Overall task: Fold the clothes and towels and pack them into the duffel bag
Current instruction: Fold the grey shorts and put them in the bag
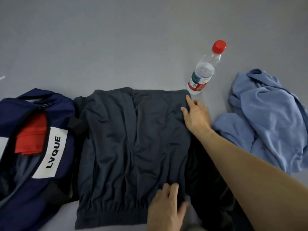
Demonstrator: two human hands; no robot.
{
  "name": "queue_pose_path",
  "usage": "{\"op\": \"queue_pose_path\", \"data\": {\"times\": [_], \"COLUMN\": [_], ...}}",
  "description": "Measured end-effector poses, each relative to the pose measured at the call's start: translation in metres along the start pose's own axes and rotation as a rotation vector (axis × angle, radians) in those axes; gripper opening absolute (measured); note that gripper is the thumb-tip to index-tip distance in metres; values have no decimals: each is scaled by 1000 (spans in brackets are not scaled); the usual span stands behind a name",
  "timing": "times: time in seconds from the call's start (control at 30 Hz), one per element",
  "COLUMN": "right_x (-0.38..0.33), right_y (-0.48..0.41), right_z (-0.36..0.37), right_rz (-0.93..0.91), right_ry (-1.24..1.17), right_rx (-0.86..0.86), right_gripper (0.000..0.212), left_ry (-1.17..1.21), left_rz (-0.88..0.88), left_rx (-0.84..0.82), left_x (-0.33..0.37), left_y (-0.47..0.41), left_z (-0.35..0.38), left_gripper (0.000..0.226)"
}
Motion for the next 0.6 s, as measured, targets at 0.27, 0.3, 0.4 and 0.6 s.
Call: {"op": "queue_pose_path", "data": {"times": [0.27,0.3,0.4,0.6], "right_x": [-4,-5,-15,-123], "right_y": [-12,-13,-10,5], "right_z": [-5,-9,-23,-31], "right_rz": [-86,-82,-83,-208], "right_ry": [91,52,-84,-302], "right_rx": [-149,-157,-98,11], "right_gripper": [61,63,62,55], "left_ry": [92,140,223,348], "left_rz": [-139,-135,-169,-183], "left_rx": [4,30,168,319], "left_x": [1,5,4,-28], "left_y": [7,10,25,78], "left_z": [9,3,-12,-63], "left_gripper": [95,86,74,99]}}
Point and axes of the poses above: each hand's wrist, its own y-axis away from the middle knuckle, its own z-axis out of the palm, x = y × z, the point moved 2 cm from there along -y, towards the middle knuckle, and after that the axes turned 6 degrees about y, right-handed, at the moved point
